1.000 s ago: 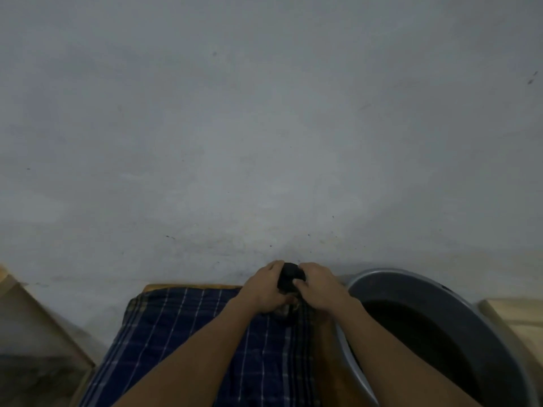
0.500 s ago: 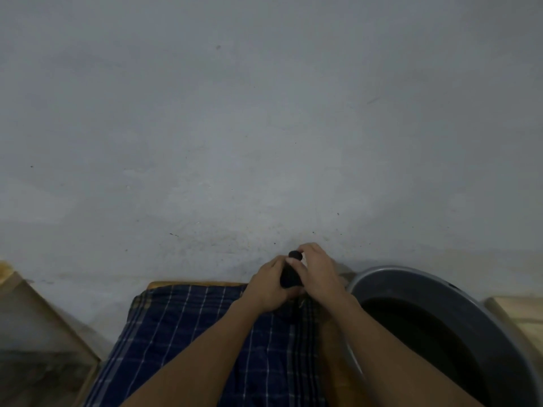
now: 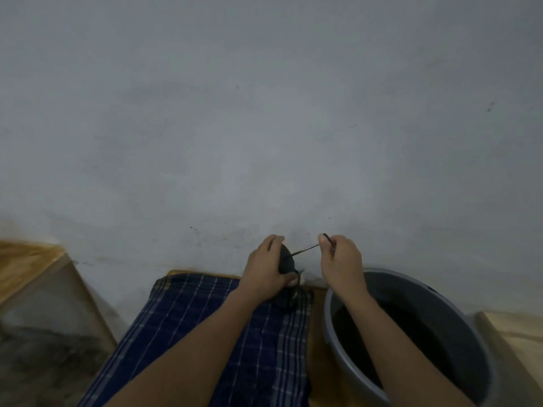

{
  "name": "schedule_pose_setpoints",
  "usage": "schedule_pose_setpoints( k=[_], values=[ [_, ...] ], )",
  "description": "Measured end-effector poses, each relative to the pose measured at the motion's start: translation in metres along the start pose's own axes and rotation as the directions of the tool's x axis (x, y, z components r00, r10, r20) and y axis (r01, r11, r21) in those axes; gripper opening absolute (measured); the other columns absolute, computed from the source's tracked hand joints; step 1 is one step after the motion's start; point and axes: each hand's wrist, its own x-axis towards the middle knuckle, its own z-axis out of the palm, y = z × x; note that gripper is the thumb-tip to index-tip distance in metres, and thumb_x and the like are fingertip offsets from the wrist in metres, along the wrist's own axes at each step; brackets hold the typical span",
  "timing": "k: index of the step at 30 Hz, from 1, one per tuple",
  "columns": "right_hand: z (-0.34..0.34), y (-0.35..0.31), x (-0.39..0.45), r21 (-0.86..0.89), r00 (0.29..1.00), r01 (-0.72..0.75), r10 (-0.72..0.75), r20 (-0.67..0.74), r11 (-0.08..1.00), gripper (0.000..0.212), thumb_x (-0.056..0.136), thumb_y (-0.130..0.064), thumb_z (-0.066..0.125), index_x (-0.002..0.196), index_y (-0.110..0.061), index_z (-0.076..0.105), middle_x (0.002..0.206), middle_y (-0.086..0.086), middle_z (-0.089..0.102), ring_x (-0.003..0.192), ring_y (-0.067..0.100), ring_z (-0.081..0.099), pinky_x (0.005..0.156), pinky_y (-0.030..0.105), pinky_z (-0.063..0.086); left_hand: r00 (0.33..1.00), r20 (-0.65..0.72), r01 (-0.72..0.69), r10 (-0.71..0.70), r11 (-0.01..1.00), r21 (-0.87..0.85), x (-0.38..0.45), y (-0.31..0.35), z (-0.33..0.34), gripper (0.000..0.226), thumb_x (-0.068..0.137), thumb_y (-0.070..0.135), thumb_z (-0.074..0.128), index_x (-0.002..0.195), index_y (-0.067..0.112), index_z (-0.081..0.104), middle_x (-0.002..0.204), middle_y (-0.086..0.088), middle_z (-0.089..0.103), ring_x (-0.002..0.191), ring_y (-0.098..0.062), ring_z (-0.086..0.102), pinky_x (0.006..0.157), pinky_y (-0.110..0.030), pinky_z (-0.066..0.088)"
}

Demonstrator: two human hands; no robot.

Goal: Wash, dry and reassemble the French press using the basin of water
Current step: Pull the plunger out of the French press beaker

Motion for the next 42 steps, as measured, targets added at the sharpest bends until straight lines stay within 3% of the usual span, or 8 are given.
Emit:
schedule_pose_setpoints(
  k=[6,9,15,20,27,32,36,42],
  values=[
    [0.010,0.021,-0.103,0.205,0.957,-0.259,0.222,0.186,0.944,0.030,0.099,-0.040,0.038,0.093,-0.018,0.057,0.092,0.005,0.061,0.084,0.016,0.060,0.074,0.033,0.050,0.997,0.021,0.071,-0.076,0.982,0.175,-0.089,0.001,-0.004,0.077,0.083,0.036,0.070,0.145,0.019,0.029,0.147,0.000,0.040,0.137,-0.018,0.036,0.117,-0.035,0.019],
    [0.028,0.038,-0.144,0.134,0.899,-0.368,0.315,0.304,0.920,0.036,0.099,-0.044,0.036,0.091,-0.016,0.058,0.089,0.007,0.063,0.082,0.019,0.061,0.076,0.036,0.051,0.981,0.107,0.124,-0.161,0.948,0.293,-0.133,-0.010,0.002,0.076,0.084,0.041,0.067,0.146,0.021,0.027,0.151,0.003,0.034,0.142,-0.017,0.027,0.120,-0.039,0.011],
    [0.062,0.083,-0.197,0.004,0.701,-0.550,0.458,0.547,0.835,0.050,0.098,-0.048,0.032,0.095,-0.006,0.059,0.098,0.011,0.067,0.091,0.023,0.064,0.088,0.043,0.052,0.910,0.210,0.269,-0.357,0.896,0.353,-0.191,-0.035,0.025,0.073,0.086,0.045,0.065,0.146,0.022,0.029,0.149,0.001,0.035,0.141,-0.023,0.029,0.119,-0.045,0.017],
    [0.069,0.092,-0.219,-0.062,0.591,-0.619,0.516,0.620,0.783,0.054,0.100,-0.044,0.033,0.123,0.001,0.050,0.105,0.010,0.060,0.098,0.027,0.064,0.089,0.044,0.053,0.844,0.293,0.321,-0.448,0.862,0.393,-0.220,-0.042,0.046,0.067,0.089,0.044,0.063,0.145,0.023,0.033,0.150,0.000,0.035,0.140,-0.024,0.031,0.117,-0.046,0.021],
    [0.062,0.097,-0.221,-0.062,0.576,-0.621,0.509,0.640,0.781,0.035,0.100,-0.036,0.039,0.099,-0.005,0.054,0.084,0.007,0.058,0.069,0.016,0.057,0.058,0.027,0.045,0.798,0.382,0.328,-0.465,0.868,0.373,-0.227,-0.039,0.047,0.079,0.085,0.055,0.061,0.148,0.022,0.028,0.153,-0.001,0.031,0.141,-0.026,0.029,0.117,-0.049,0.022],
    [0.053,0.093,-0.208,-0.099,0.661,-0.475,0.429,0.615,0.874,0.032,0.098,-0.036,0.046,0.108,-0.008,0.059,0.097,0.007,0.064,0.084,0.018,0.060,0.066,0.028,0.044,0.760,0.491,0.315,-0.427,0.902,0.296,-0.219,-0.043,0.038,0.095,0.079,0.063,0.064,0.152,0.022,0.021,0.160,-0.003,0.019,0.146,-0.028,0.019,0.117,-0.053,0.018],
    [0.039,0.065,-0.175,0.006,0.718,-0.449,0.356,0.598,0.893,0.018,0.095,-0.028,0.054,0.109,-0.017,0.055,0.096,0.002,0.065,0.087,0.017,0.063,0.074,0.030,0.052,0.823,0.454,0.287,-0.342,0.939,0.189,-0.189,-0.051,0.027,0.090,0.081,0.067,0.058,0.151,0.021,0.026,0.161,-0.003,0.019,0.147,-0.025,0.018,0.117,-0.053,0.022],
    [0.046,0.017,-0.089,0.039,0.850,-0.301,0.249,0.464,0.953,0.032,0.093,-0.023,0.058,0.123,-0.013,0.054,0.120,0.003,0.059,0.108,0.017,0.057,0.095,0.034,0.049,0.899,0.307,0.327,-0.311,0.945,-0.001,-0.098,-0.062,0.013,0.074,0.093,0.046,0.056,0.151,0.009,0.027,0.157,-0.009,0.031,0.142,-0.025,0.033,0.115,-0.038,0.033]
  ],
)
